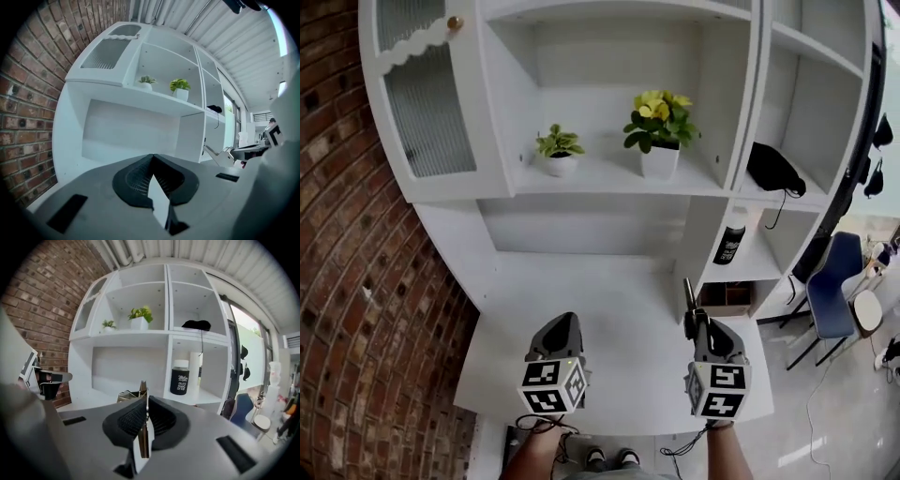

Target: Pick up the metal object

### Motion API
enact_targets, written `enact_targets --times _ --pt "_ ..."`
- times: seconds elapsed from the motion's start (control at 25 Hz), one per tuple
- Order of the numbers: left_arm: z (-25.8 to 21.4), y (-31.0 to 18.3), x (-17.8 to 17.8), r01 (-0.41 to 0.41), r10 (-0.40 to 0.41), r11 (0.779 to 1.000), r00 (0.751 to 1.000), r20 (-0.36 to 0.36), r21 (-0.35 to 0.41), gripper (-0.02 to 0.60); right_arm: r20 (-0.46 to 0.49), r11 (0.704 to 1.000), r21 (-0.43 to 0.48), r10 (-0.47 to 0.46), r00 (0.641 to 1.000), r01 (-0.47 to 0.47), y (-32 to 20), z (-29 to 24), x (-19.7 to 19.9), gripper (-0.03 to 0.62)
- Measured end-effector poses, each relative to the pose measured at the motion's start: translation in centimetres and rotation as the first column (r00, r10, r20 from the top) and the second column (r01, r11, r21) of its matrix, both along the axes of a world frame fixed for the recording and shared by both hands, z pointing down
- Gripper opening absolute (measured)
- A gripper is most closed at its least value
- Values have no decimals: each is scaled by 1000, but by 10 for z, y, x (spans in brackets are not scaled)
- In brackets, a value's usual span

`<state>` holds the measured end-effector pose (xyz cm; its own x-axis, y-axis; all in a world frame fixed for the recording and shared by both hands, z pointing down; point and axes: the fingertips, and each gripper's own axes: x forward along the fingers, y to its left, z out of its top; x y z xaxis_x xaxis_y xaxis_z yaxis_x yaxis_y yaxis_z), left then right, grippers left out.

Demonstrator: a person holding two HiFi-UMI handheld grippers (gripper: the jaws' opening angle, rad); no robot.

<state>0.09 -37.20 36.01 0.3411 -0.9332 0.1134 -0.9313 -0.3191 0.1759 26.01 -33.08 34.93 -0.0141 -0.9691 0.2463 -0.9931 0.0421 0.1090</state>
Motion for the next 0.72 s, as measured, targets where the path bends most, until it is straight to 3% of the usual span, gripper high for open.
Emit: enact_targets --times 0.28,0.72 --pt "-26 0 36 -89 89 994 996 -1 58 8 69 991 75 103 992 -108 27 -23 37 9" --pt "-23 6 48 -100 99 994 995 12 47 8 102 991 78 99 990 -107 30 -21 46 9"
